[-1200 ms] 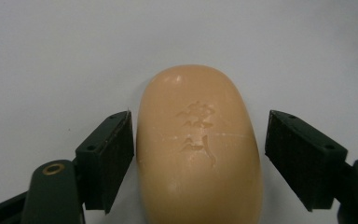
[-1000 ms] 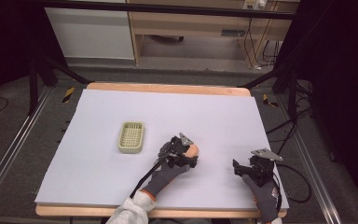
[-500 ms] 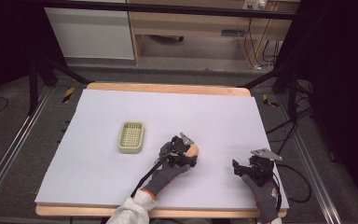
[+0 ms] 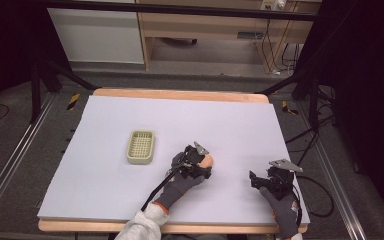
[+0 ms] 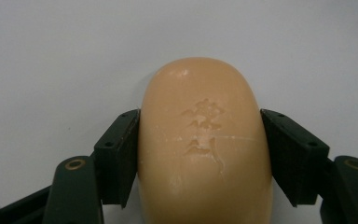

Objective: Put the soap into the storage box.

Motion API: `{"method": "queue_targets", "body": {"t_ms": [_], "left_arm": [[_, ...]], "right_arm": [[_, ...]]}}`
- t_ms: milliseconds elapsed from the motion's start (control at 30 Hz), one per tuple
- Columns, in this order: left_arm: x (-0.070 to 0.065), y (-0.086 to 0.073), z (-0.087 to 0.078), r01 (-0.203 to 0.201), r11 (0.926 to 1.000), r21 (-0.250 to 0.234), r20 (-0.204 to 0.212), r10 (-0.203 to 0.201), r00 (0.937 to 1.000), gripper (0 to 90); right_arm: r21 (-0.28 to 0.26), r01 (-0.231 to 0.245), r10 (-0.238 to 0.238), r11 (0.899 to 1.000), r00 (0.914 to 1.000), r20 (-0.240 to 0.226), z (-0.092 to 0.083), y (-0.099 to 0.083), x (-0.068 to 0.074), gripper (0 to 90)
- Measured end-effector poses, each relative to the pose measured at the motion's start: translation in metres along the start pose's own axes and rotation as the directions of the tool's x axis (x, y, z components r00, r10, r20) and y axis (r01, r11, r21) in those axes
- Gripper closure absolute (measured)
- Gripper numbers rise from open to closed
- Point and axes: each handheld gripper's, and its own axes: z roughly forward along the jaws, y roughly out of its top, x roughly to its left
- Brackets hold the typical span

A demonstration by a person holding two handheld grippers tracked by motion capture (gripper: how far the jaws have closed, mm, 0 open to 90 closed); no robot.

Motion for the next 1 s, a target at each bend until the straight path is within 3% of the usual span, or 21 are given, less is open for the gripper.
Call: {"method": "queue_targets", "body": {"t_ms": [467, 700, 1000], "left_arm": [[0.008, 0.007, -0.035, 0.004, 0.9986, -0.052, 0.023, -0.002, 0.9997, 31.6], [0.014, 0.007, -0.048, -0.005, 0.9979, -0.064, 0.011, 0.006, 0.9999, 31.6], [0.028, 0.003, -0.068, 0.014, 0.9958, -0.091, -0.004, -0.014, 0.9999, 31.6]], "right_arm": [[0.0, -0.002, 0.002, 1.0, 1.0, 0.001, 0.0, 0.0, 0.0, 8.4], [-0.001, -0.002, 0.002, 1.0, 1.0, 0.003, 0.0, 0.0, 0.0, 8.4], [-0.003, -0.005, 0.005, 1.0, 1.0, 0.004, -0.001, 0.0, 0.0, 8.4]]}}
